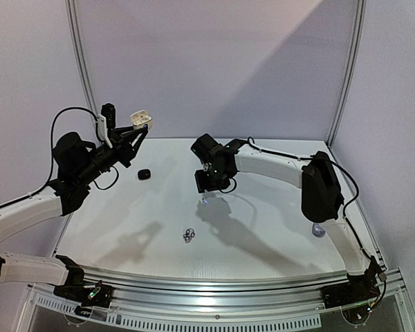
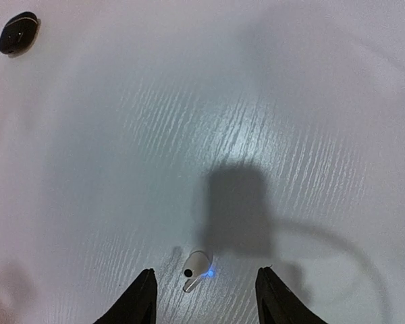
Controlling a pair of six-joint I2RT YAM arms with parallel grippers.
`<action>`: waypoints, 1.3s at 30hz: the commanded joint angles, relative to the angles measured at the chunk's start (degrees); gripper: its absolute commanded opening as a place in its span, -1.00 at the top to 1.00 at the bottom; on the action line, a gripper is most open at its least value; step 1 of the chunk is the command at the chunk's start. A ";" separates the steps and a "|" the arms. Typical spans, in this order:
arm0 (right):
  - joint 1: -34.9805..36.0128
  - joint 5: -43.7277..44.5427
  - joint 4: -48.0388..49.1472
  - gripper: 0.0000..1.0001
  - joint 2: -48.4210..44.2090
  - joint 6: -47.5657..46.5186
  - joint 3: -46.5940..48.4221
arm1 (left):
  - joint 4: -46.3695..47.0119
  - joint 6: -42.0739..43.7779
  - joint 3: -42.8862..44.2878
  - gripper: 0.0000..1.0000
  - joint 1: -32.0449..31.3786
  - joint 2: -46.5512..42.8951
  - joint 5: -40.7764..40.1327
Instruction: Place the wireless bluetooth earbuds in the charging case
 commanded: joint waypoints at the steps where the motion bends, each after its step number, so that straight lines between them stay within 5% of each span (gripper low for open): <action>1: 0.25 -2.31 -0.02 0.00 2.08 0.00 2.42 | -0.63 0.12 0.35 1.00 0.58 -0.11 0.38; 4: 0.40 -3.57 0.88 0.01 3.35 -0.19 2.41 | -0.71 0.07 0.43 1.00 0.65 -0.04 0.48; 11: 0.50 -4.30 0.30 0.39 4.86 -0.50 1.39 | -0.77 0.18 0.69 1.00 0.64 0.19 0.73; 17: 0.80 -6.56 2.37 0.37 4.91 -1.41 0.83 | -0.75 0.02 0.86 1.00 0.64 0.40 1.08; 33: 0.70 -4.10 -0.06 0.77 3.18 -2.76 -3.40 | -0.96 -0.02 1.05 1.00 0.65 0.58 1.43; 39: -0.20 -11.49 10.02 0.86 -2.47 -2.33 -13.69 | -0.96 0.03 0.80 1.00 0.60 0.32 1.40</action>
